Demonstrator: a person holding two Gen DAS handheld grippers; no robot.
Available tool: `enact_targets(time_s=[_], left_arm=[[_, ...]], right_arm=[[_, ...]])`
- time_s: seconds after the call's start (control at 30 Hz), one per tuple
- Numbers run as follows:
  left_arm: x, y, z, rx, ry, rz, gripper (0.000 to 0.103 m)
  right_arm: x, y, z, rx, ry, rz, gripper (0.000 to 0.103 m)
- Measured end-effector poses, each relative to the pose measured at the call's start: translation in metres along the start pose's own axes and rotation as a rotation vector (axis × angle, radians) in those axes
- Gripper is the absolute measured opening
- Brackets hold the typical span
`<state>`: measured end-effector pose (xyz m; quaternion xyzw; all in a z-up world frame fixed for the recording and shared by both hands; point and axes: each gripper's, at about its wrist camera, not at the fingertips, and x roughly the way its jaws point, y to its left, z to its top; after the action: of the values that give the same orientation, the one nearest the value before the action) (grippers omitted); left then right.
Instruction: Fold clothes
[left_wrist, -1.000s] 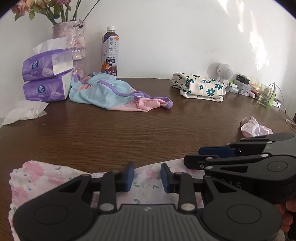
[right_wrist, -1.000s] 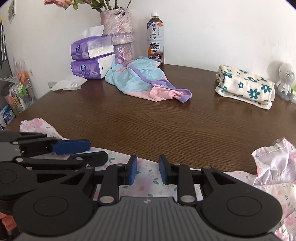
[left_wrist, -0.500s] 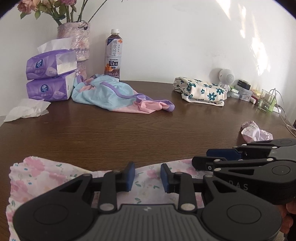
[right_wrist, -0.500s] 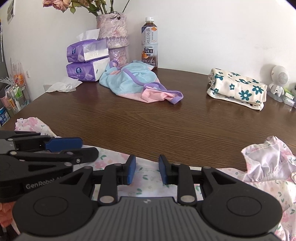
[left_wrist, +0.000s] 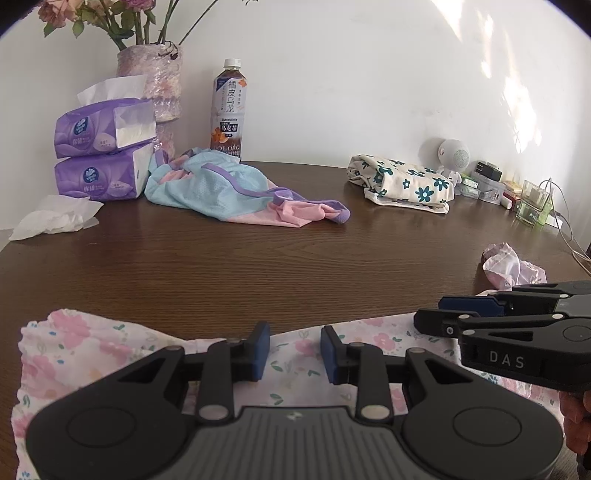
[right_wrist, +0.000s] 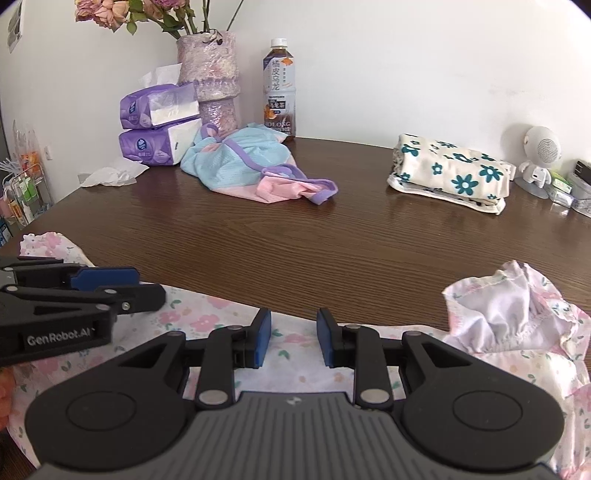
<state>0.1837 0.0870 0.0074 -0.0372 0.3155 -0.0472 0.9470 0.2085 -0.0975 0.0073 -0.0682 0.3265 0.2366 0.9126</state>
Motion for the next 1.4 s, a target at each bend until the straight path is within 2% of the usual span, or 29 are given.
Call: enact_targets(time_s=[0.8,1.27,1.4], left_arm=[[0.0,0.001,-0.001,-0.008,-0.004,0.001,0.029],[0.0,0.002,-0.001,-0.011,-0.005,-0.001,0.029],[0.0,0.002,-0.001,-0.016,-0.005,-0.005,0.029]], right_arm=[[-0.013,-0.043,-0.012,0.072,-0.024,-0.042,0.022],[-0.014,-0.054,-0.016,0.069,-0.038,-0.113,0.021],[-0.014,-0.061,-0.016,0.096,-0.038,-0.108,0.021]])
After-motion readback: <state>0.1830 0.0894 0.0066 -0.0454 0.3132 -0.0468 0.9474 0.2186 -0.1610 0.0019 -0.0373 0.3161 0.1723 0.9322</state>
